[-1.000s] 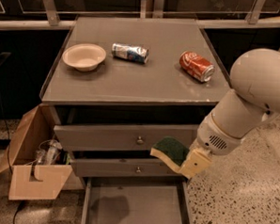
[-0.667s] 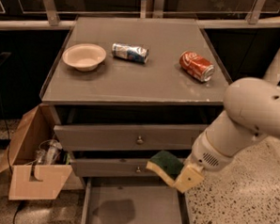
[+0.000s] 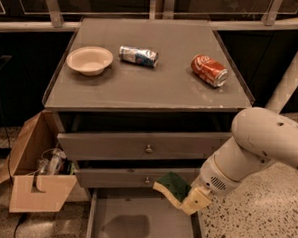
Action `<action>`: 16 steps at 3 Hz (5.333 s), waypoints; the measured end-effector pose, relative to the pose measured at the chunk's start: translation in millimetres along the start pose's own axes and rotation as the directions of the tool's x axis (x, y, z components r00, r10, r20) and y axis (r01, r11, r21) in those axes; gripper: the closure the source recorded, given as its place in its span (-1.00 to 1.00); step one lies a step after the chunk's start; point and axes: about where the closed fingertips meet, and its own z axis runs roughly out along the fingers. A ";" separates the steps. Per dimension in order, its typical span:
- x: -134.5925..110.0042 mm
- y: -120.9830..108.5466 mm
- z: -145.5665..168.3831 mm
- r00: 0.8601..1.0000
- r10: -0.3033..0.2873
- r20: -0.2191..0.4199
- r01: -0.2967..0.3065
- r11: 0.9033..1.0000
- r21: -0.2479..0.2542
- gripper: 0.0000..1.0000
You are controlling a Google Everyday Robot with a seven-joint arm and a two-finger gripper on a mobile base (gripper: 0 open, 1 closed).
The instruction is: Place sponge into bottom drawer
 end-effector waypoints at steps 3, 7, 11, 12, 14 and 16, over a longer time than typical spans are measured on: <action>53.3 -35.5 118.3 0.989 0.151 -0.013 -0.151 0.987 -0.050 1.00; 107.7 -57.9 220.9 0.945 0.319 -0.077 -0.328 0.928 -0.179 1.00; 150.9 -73.2 315.0 0.870 0.477 -0.127 -0.492 0.816 -0.303 1.00; 164.5 -82.7 338.1 0.842 0.523 -0.132 -0.535 0.777 -0.330 1.00; 159.9 -87.7 357.9 0.825 0.556 -0.106 -0.554 0.755 -0.352 1.00; 132.3 -119.0 384.9 0.798 0.602 -0.028 -0.567 0.735 -0.372 1.00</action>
Offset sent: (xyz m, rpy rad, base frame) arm -0.0187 -0.0180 -0.1524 0.0127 0.1408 -0.1524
